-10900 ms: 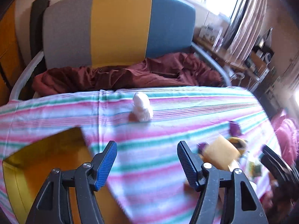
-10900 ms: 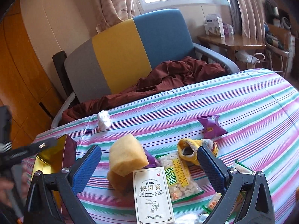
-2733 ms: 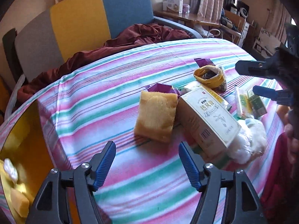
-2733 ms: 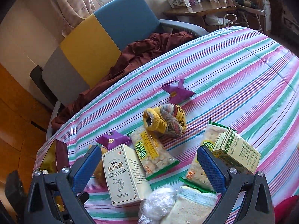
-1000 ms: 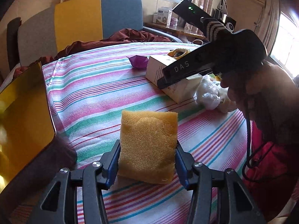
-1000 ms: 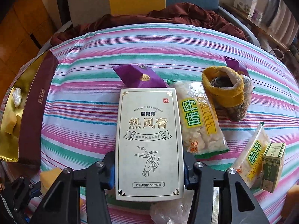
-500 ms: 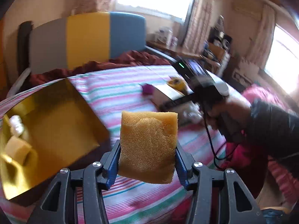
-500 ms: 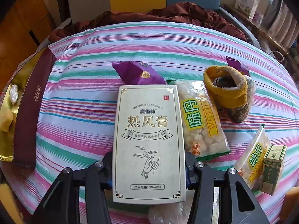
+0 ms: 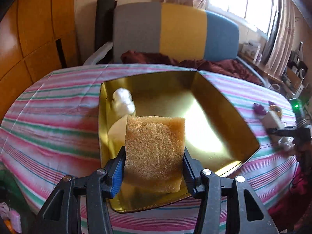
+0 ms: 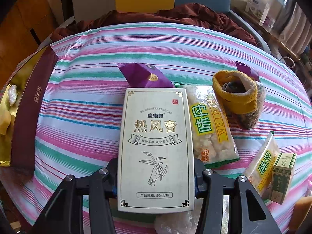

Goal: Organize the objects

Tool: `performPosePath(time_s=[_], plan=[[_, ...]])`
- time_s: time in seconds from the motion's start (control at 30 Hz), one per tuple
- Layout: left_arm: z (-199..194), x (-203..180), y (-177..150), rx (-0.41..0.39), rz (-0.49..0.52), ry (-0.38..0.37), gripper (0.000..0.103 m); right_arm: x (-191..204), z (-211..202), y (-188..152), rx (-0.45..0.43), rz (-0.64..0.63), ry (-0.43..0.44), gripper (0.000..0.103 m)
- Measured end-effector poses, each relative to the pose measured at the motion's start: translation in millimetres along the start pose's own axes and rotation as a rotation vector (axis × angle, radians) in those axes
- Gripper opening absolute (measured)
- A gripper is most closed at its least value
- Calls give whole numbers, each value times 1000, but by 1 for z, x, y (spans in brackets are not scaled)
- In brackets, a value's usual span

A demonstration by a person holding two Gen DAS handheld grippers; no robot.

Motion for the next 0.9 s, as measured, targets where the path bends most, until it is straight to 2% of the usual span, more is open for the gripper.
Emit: performPosePath(time_s=[0.23, 0.43, 0.6, 0.73, 0.9], plan=[[25, 23, -25, 87, 14, 65, 54, 0, 0, 0, 5, 2, -4, 53], [29, 18, -35, 108, 55, 77, 59, -1, 0, 0, 12, 19, -2, 53], [23, 10, -38, 89, 66, 84, 67, -5, -3, 2, 6, 51, 7, 59], [18, 10, -36, 73, 84, 104, 68, -4, -9, 7, -23, 59, 20, 60], [8, 10, -35, 50, 59, 106, 68, -2, -15, 11, -49, 69, 23, 61]])
Point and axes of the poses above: each gripper's, at about its wrist camera, not at the fingertips, and z roughly the way its jaws point, x to its left, y to its top, the point moved 10 cm from there along z, roughly the way its jaws point, and after that the axes turned 11 degrees about -x, right-handed, at the moved point
